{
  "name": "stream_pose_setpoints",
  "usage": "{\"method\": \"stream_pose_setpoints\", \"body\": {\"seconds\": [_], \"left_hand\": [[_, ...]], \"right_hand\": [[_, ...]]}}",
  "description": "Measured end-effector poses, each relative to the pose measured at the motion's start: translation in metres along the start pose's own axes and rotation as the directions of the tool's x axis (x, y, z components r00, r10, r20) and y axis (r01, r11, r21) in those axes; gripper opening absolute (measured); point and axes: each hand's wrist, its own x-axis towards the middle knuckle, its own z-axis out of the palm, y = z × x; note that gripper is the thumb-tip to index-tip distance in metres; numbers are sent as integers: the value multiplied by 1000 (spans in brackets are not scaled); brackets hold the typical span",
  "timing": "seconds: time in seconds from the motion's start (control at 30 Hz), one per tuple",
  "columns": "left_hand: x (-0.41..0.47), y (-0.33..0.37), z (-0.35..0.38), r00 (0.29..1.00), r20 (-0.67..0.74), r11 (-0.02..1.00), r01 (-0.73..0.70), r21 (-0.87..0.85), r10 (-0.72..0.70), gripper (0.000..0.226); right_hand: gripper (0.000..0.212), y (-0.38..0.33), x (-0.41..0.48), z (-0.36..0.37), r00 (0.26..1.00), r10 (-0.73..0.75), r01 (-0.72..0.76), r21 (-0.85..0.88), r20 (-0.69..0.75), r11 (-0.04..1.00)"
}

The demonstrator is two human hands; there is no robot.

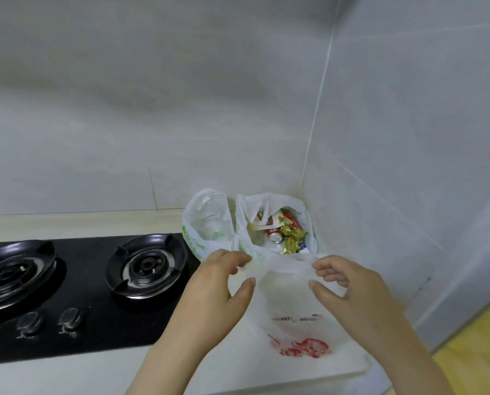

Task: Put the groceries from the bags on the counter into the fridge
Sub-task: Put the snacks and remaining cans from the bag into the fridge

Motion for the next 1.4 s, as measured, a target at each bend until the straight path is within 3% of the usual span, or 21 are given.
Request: {"method": "stream_pose_setpoints", "body": {"seconds": [0.4,0.7,0.93,1.2,1.4], "left_hand": [[94,-23,65,993,101,998,54,11,-55,33],[171,-56,76,990,140,998,14,-59,-6,32],[202,-86,93,977,210,996,43,-80,-26,31],[240,-108,117,970,223,995,100,-16,-94,27],[272,-118,149,953,277,993,109,51,-119,27]], "right_hand": [[19,70,92,12,990,110,-110,3,88,994],[18,74,149,30,984,172,-170,-36,55,985],[19,89,183,54,966,228,-220,-72,125,973],[16,116,241,78,945,238,-230,-65,222,971],[26,152,279,91,927,270,-260,-72,261,963]]}}
